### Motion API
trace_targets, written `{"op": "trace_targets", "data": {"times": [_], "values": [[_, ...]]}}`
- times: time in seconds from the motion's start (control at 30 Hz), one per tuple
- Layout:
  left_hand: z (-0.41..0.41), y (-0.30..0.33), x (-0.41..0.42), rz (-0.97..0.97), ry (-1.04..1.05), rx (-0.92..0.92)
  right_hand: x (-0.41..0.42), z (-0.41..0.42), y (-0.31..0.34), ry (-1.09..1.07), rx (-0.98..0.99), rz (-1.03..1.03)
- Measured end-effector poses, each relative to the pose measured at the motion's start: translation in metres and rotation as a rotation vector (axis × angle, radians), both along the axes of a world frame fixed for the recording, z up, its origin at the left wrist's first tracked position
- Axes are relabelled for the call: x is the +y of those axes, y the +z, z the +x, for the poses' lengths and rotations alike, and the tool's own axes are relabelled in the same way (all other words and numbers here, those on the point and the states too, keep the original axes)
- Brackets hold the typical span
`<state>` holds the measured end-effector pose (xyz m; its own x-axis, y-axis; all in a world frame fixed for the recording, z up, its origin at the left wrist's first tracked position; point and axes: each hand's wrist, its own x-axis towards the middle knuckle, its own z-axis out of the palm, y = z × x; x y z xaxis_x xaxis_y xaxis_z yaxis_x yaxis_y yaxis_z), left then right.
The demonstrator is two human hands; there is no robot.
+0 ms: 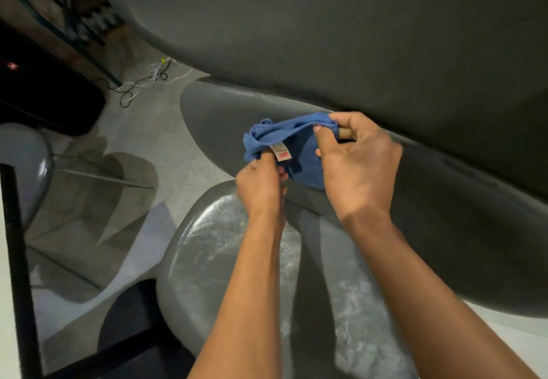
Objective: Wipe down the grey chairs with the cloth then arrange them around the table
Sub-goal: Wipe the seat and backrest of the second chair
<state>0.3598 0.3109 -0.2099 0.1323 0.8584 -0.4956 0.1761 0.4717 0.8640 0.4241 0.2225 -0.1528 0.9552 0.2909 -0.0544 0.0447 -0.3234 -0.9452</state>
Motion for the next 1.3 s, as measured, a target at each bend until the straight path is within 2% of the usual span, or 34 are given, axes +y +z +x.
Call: {"op": "trace_targets", "data": {"times": [0.13, 0.27, 0.37, 0.43, 0.53, 0.6, 0.77, 0.87, 0.93, 1.0, 1.07, 1.13, 1.2, 1.3], "values": [[0.011, 0.015, -0.022, 0.554, -0.084, -0.005, -0.005, 0.005, 0.003, 0.034, 0.034, -0.007], [0.017, 0.006, -0.033, 0.810, -0.326, 0.103, -0.012, -0.003, 0.009, 0.045, 0.119, 0.123], [0.029, -0.002, -0.034, 0.747, -0.404, 0.180, -0.022, -0.013, 0.004, 0.082, 0.035, 0.121], [0.035, -0.002, -0.029, 0.670, -0.367, 0.220, -0.032, -0.016, -0.003, 0.106, -0.197, 0.008], [0.042, 0.007, 0.005, 0.605, -0.100, 0.158, -0.049, -0.018, -0.013, 0.162, -0.623, -0.190], [0.044, 0.010, 0.035, 0.499, 0.028, 0.165, -0.054, -0.019, -0.019, 0.238, -0.758, -0.255], [0.038, 0.003, 0.065, 0.395, 0.121, 0.165, -0.065, -0.004, -0.021, 0.348, -0.849, -0.486], [0.027, -0.009, 0.100, 0.226, 0.230, 0.100, -0.074, 0.000, -0.026, 0.409, -0.893, -0.644], [0.013, -0.036, 0.133, 0.131, 0.275, -0.001, -0.076, -0.001, -0.031, 0.418, -0.904, -0.719], [0.004, -0.061, 0.153, 0.084, 0.291, -0.011, -0.075, 0.000, -0.035, 0.422, -0.911, -0.776], [0.011, -0.035, 0.128, 0.159, 0.248, -0.024, -0.073, 0.002, -0.038, 0.424, -0.927, -0.831], [0.022, -0.013, 0.097, 0.326, 0.192, 0.001, -0.072, 0.003, -0.041, 0.421, -0.940, -0.868], [0.024, -0.019, 0.077, 0.456, 0.115, 0.058, -0.071, 0.004, -0.044, 0.414, -0.956, -0.888], [0.015, -0.044, 0.075, 0.511, 0.055, 0.073, -0.070, 0.004, -0.048, 0.395, -1.007, -0.914]]}}
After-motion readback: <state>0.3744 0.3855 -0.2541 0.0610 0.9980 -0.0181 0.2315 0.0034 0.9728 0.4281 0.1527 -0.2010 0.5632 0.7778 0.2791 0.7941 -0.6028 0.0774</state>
